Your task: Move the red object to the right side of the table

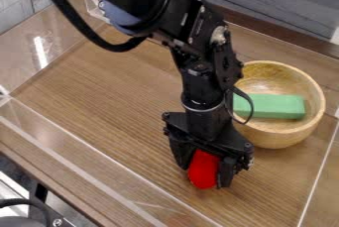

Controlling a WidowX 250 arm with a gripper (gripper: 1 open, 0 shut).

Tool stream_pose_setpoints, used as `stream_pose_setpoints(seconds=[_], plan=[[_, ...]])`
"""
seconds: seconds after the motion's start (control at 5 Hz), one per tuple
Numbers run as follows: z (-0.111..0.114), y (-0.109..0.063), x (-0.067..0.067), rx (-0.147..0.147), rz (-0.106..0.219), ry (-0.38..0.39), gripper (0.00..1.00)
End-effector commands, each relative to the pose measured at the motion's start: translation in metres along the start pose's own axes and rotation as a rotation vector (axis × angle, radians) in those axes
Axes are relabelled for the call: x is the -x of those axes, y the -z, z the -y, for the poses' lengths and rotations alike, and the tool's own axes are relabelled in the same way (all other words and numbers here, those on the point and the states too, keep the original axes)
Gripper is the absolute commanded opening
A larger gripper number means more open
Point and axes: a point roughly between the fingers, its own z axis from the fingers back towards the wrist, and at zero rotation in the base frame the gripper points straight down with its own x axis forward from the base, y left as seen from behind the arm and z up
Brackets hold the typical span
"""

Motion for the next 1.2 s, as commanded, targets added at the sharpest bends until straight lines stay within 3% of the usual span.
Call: stream_pose_setpoints(seconds=[0.0,0.6,1.0], plan=[[0.006,-0.022,-0.013,0.016,0.061,-0.002,1.0],[0.017,-0.065,-0.029,0.015,0.113,0.005,1.0],[0.006,-0.077,-0.048,0.006,0.13,0.004,1.0]])
